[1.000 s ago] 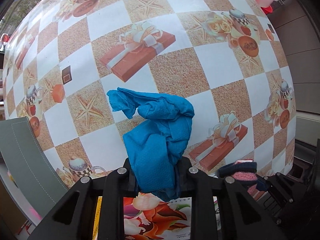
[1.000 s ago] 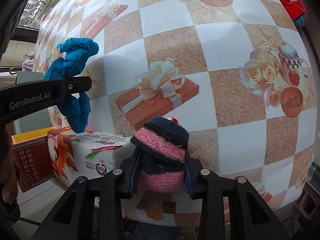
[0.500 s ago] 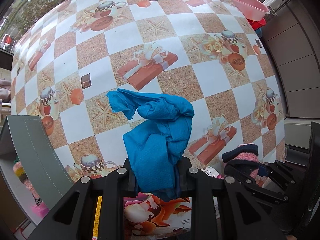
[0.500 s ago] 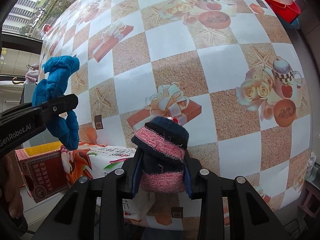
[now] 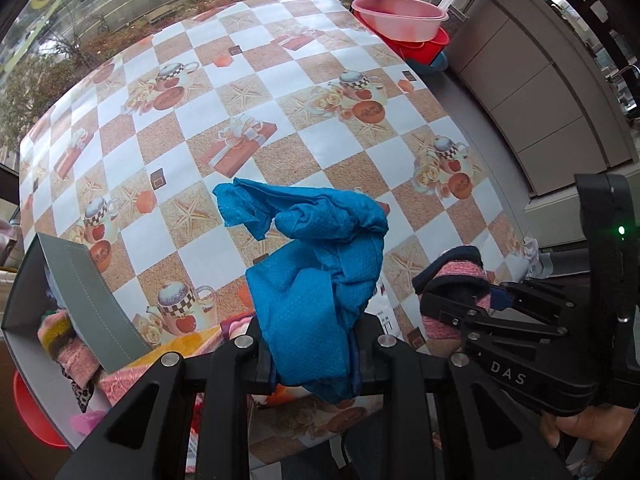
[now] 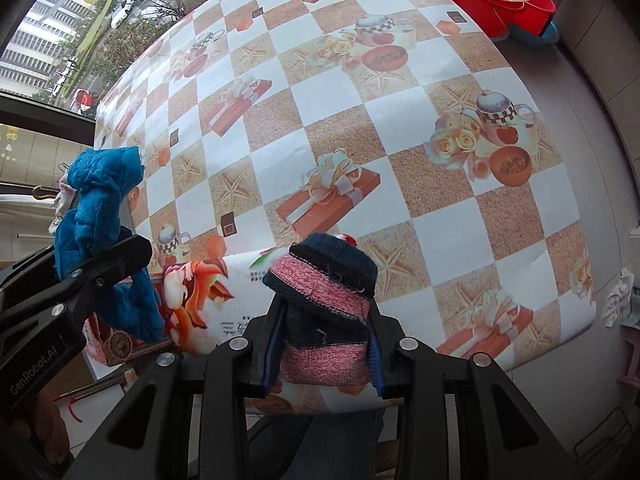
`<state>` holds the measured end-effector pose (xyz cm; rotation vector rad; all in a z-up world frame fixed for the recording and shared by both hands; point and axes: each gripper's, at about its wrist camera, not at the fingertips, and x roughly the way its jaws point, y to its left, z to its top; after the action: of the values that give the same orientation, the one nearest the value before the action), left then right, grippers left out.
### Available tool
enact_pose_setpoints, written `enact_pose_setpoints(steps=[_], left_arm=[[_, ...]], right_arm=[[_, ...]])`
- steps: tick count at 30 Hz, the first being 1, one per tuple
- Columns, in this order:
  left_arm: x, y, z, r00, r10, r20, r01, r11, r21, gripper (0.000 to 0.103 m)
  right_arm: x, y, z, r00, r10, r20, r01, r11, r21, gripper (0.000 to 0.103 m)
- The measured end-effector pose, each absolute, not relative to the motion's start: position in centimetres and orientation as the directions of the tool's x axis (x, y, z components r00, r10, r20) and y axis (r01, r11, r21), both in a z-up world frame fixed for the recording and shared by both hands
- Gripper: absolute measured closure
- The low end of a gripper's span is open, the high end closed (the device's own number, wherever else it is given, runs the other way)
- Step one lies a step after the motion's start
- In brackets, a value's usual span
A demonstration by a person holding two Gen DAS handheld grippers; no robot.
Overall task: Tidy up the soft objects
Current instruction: 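Lift and carry the blue glove and black-pink knit hat over the white box, then lower into the box and open the left tool while the right tool releases the hat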
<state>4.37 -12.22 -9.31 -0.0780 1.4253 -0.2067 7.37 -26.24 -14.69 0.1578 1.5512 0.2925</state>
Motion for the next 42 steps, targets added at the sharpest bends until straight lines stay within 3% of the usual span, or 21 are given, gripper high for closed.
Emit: enact_pose_setpoints(steps=[8,16,26,35,42], left_arm=[[-2.0,-11.4,-6.0,0.18,-0.232,-0.956,0.19,0.962,-0.197,0.076],[-6.6,-7.0,-4.3,0.25,-0.228,-0.941,0.137,0.97,-0.199,0.076],[-11.0,2.3,-3.5,0.344,-0.13,-0.93,-0.121,0.976,-0.182,0.076],[-15.7,10.4,-6.2,0.293,-0.056,-0.954,-0.38,0.909,-0.17,0.076],[-18.2,13.3,-7.4,0.258,-0.025,-0.966,-0.475,0.867,-0.149,0.076]], right_arm=[[2.5,-22.8,-13.3,-0.014,0.292,-0.956,-0.12,0.949,0.291,0.066],[-1.7,-17.5,-12.1,-0.043,0.315,-0.948,-0.224,0.922,0.316,0.066],[-4.3,-10.0,-9.0,-0.045,0.307,-0.951,-0.447,0.845,0.294,0.066],[-5.4,-2.7,-6.6,-0.04,0.322,-0.946,-0.619,0.735,0.277,0.066],[-6.3,2.5,-6.5,-0.065,0.32,-0.945,-0.705,0.656,0.271,0.066]])
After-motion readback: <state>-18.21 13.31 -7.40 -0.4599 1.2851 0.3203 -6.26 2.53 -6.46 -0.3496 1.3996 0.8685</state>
